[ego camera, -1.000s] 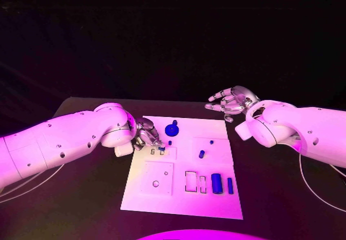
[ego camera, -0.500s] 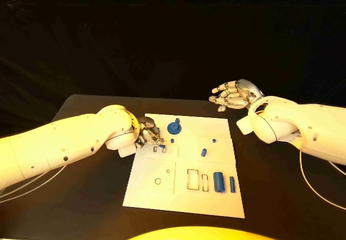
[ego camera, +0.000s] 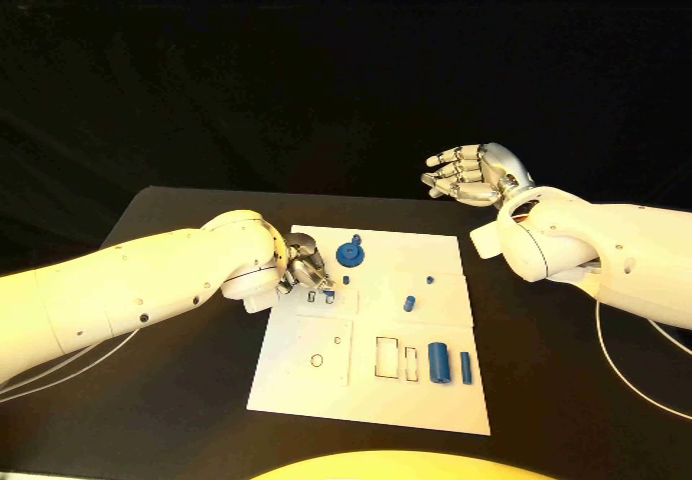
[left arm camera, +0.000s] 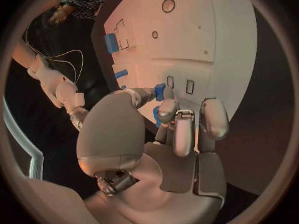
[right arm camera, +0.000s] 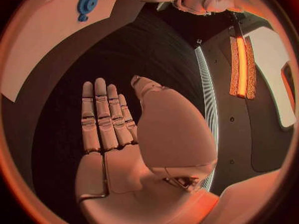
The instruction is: Assemble the parts on the task board
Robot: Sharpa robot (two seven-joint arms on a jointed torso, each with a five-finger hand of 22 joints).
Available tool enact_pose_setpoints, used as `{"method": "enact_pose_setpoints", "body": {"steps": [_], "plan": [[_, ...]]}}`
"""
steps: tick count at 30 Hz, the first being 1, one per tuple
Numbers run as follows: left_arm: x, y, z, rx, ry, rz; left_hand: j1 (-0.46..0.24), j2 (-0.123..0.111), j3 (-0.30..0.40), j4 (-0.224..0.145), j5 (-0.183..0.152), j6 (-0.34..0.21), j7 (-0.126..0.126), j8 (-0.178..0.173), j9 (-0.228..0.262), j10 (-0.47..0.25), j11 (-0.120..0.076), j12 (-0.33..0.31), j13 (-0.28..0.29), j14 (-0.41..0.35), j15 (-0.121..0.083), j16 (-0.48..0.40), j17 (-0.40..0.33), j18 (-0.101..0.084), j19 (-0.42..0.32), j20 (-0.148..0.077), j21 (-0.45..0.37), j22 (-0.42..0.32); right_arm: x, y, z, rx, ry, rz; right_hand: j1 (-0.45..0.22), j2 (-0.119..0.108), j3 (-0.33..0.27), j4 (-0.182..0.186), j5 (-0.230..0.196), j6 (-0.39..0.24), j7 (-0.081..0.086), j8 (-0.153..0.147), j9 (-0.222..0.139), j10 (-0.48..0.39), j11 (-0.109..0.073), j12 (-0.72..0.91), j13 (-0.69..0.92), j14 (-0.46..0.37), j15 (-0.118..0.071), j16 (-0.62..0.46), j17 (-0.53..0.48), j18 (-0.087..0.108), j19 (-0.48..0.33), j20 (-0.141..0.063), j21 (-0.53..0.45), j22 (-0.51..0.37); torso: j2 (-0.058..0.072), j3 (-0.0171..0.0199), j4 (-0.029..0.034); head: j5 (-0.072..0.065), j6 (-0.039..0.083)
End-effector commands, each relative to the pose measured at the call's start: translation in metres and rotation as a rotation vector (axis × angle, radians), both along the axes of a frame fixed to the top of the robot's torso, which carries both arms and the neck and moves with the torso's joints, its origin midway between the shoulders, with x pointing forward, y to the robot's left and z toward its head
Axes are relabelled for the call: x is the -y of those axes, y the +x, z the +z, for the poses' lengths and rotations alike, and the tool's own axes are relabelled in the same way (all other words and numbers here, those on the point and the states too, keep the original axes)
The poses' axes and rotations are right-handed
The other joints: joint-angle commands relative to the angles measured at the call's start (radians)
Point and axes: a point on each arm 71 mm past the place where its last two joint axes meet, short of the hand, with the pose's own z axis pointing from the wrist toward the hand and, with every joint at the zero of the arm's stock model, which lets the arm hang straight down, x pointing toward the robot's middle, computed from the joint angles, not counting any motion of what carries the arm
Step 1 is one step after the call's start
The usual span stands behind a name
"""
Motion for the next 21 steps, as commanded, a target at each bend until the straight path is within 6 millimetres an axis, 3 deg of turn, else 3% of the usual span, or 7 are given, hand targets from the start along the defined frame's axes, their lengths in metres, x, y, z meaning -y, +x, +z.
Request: {"method": "enact_pose_setpoints", "body": {"steps": [1, 12, 21], "plan": [[0.0019, -0.0002, -0.0008, 0.013, 0.038, -0.027, -0.007, 0.0, 0.209, -0.202, 0.002, 0.019, -0.014, 0.004, 0.001, 0.007, 0.0, 0.005, 0.001, 0.095, -0.007, 0.004, 0.227, -0.01, 0.009, -0.001, 0.004, 0.001, -0.0013, -0.0002, 0.0023, 0.033, 0.036, 0.009, -0.005, -0.007, 0.012, -0.002, -0.005, -0.002, 0.057, -0.008, -0.005, 0.009, -0.001, -0.009, -0.014, 0.005, 0.003, -0.016, -0.009, 0.005, -0.005, 0.01, -0.015, -0.019, 0.0, -0.0004, 0.0005, 0.0, -0.003], [0.0063, -0.0002, -0.0033, 0.038, 0.085, -0.068, -0.01, -0.002, 0.213, -0.205, 0.004, 0.021, -0.015, 0.004, 0.001, 0.01, -0.001, 0.006, 0.002, 0.095, -0.008, 0.004, 0.228, -0.01, 0.011, -0.001, 0.006, 0.004, -0.0028, -0.0001, 0.0017, 0.03, 0.046, 0.024, -0.024, -0.006, 0.035, -0.024, -0.006, 0.01, 0.061, -0.017, -0.018, 0.006, 0.006, -0.028, -0.058, -0.003, 0.015, -0.073, -0.044, 0.005, -0.033, 0.025, -0.051, -0.094, 0.0, -0.0019, 0.0008, -0.001, -0.007], [0.0063, -0.0008, -0.0048, 0.033, 0.114, -0.095, -0.011, -0.003, 0.215, -0.208, 0.004, 0.022, -0.015, 0.004, 0.002, 0.01, -0.002, 0.004, 0.0, 0.096, -0.009, 0.005, 0.23, -0.011, 0.013, -0.002, 0.007, 0.007, -0.0028, 0.0, 0.0009, 0.026, 0.048, 0.027, -0.026, -0.006, 0.038, -0.027, -0.006, 0.011, 0.061, -0.019, -0.02, 0.007, 0.007, -0.031, -0.06, -0.002, 0.015, -0.078, -0.048, 0.006, -0.037, 0.026, -0.051, -0.103, -0.001, -0.0027, 0.0013, -0.001, -0.01]]}}
